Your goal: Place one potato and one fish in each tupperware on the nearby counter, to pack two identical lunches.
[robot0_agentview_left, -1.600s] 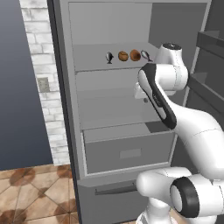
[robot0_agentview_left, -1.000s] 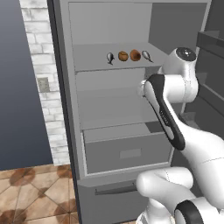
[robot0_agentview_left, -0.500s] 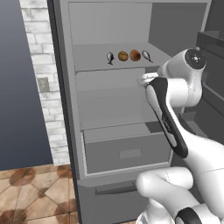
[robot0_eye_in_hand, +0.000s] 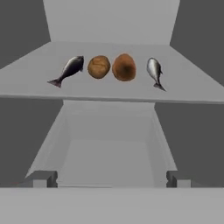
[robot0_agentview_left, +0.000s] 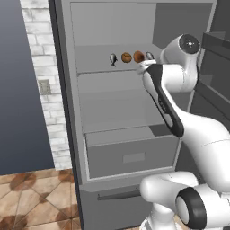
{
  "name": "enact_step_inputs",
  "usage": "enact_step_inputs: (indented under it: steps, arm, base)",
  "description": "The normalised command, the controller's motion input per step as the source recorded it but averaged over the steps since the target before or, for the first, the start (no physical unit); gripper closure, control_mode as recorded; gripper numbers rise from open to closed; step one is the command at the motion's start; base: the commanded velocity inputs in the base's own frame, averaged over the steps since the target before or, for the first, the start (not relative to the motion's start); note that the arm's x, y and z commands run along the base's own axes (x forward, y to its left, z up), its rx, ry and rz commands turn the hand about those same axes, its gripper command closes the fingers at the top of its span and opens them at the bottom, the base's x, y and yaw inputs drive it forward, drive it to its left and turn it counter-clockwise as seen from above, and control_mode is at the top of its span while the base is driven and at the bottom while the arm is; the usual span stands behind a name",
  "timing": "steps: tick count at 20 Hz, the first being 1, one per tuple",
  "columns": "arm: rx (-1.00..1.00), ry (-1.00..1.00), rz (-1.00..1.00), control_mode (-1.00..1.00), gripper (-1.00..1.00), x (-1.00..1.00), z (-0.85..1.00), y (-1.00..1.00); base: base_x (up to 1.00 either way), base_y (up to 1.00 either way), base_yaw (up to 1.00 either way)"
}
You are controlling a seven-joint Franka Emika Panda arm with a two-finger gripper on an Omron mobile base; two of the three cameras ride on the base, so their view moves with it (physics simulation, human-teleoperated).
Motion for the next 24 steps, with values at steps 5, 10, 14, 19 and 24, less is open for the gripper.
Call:
enact_step_inputs:
  steps: [5, 10, 14, 19, 24]
  arm:
    - [0.0, -0.01, -0.09, -1.0, -1.0, 0.39, 0.0, 0.0]
    - [0.01, -0.04, 0.0, -1.0, -1.0, 0.4, -0.01, -0.12]
    - [0.06, 0.0, 0.0, -1.0, -1.0, 0.49, 0.0, -0.27]
    - [0.06, 0.0, 0.0, -1.0, -1.0, 0.54, 0.0, -0.1]
    - [0.02, 0.0, 0.0, -1.0, -1.0, 0.58, 0.0, 0.0]
  base:
    - [0.0, 0.0, 0.0]
    - [0.0, 0.0, 0.0]
    - [0.0, 0.0, 0.0]
    - [0.0, 0.0, 0.0]
    - [0.0, 0.0, 0.0]
